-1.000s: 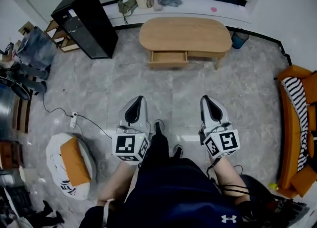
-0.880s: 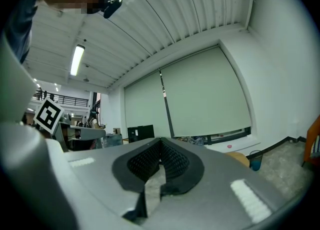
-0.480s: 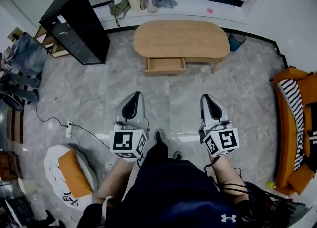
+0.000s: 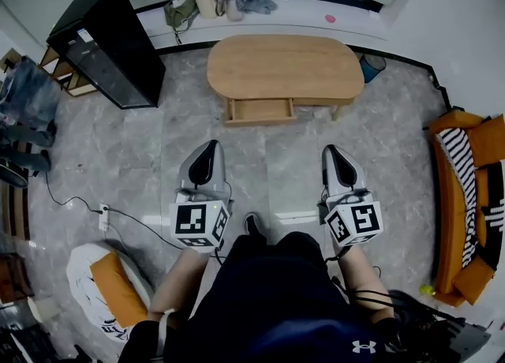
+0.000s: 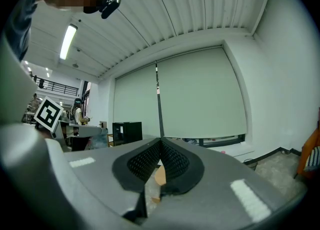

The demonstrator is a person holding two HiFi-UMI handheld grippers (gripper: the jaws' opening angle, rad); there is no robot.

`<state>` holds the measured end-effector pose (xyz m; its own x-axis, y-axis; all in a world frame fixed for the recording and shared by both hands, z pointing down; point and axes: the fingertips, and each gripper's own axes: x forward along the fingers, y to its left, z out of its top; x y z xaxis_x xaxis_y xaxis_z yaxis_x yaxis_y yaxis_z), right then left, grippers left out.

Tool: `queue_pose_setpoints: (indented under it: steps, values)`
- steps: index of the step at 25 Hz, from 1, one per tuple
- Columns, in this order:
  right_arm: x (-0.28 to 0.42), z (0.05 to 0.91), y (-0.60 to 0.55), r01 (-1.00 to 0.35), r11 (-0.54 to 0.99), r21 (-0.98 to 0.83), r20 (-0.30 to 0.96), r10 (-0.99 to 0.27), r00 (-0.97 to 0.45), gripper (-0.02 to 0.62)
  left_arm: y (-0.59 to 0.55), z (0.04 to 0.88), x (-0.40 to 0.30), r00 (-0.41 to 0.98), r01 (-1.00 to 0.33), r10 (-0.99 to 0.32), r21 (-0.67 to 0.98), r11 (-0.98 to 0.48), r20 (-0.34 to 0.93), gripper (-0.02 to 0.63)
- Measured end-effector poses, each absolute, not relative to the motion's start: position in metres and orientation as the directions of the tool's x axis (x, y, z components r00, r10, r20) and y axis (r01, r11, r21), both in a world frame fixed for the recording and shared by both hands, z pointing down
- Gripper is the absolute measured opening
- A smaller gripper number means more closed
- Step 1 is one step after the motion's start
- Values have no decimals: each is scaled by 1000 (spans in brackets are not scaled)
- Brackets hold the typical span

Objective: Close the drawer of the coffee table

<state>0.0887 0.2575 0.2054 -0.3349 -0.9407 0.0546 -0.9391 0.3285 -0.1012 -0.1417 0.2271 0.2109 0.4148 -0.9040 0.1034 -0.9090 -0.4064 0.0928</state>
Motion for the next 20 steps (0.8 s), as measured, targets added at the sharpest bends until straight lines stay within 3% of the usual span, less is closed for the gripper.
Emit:
queue_pose_setpoints:
  steps: [10,20]
  values:
    - [68,218,216,-930,351,-113,72,-930,-360,2,190,216,-153,414,-910,-901,73,-408,130,5]
    - [96,238,131,-913,376,-156,78,-917,-391,2,116,229,-121,395,-918,-903,45,-393,169,5]
